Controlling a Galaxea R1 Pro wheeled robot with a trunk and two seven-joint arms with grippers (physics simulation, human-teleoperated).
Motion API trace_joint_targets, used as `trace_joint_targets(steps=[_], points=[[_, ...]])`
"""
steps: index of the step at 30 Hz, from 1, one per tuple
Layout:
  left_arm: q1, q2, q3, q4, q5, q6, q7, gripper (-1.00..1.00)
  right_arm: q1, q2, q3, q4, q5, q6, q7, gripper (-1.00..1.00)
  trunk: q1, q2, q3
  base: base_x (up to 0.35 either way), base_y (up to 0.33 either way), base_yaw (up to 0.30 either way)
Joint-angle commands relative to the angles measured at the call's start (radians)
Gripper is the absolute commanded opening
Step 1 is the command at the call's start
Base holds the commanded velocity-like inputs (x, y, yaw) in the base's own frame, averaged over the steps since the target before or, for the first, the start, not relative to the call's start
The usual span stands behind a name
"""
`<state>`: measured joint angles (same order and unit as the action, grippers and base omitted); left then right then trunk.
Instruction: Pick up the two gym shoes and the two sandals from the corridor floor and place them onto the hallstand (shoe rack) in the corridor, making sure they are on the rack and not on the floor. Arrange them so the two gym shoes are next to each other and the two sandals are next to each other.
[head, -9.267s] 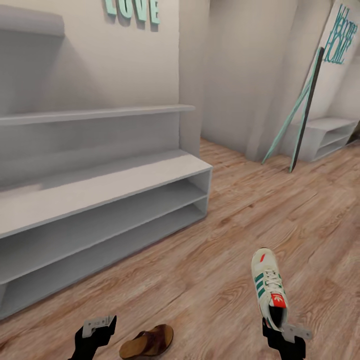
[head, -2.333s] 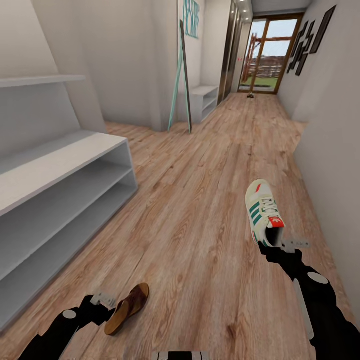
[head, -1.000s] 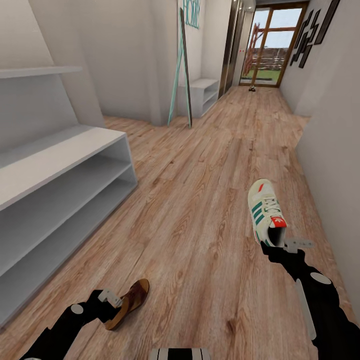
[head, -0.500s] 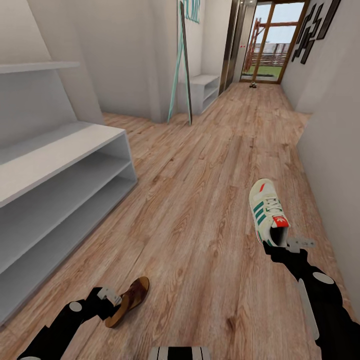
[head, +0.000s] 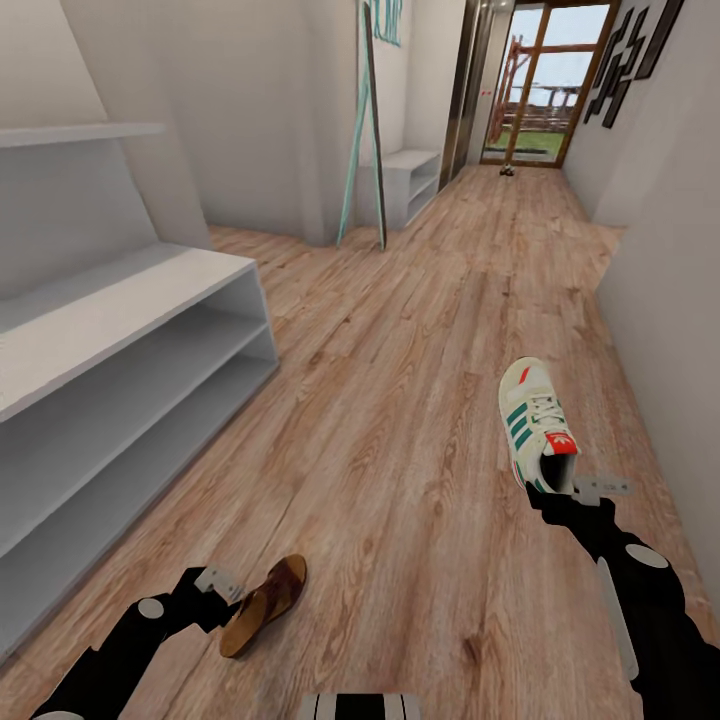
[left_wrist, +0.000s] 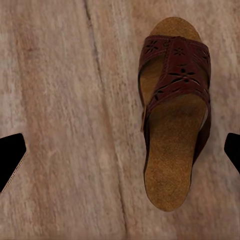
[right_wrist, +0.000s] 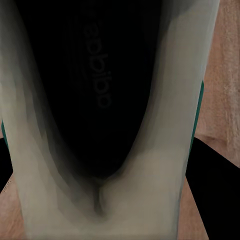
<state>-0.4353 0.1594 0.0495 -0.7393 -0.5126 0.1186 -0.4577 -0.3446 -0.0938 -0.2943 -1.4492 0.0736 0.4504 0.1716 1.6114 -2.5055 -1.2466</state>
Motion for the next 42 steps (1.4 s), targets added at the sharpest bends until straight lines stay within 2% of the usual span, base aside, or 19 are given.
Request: trace_joint_targets(steps=[1,21,42], points=[[0.000,-0.001,0.003,-0.002,-0.005,0.004,-0.007,1.00,-0.001,0.000,-0.002,-0.002,0.008,0.005,0.008,-1.00,0.000,0.000,-0.001,0.018,0.117,0.000],[0.001,-0.002,0.003,-0.005,-0.004,0.005,-0.007,1.00,-0.001,0.000,-0.003,-0.002,0.008,0.007,0.008,-1.00,0.000,0.000,-0.001,0.003,0.016,0.000],[0.000,-0.001,0.001,-0.005,-0.006,0.006,-0.007,1.00,-0.001,0.000,-0.003,-0.002,0.008,0.007,0.008,-1.00,0.009,-0.005,-0.107,0.000,0.000,0.000]])
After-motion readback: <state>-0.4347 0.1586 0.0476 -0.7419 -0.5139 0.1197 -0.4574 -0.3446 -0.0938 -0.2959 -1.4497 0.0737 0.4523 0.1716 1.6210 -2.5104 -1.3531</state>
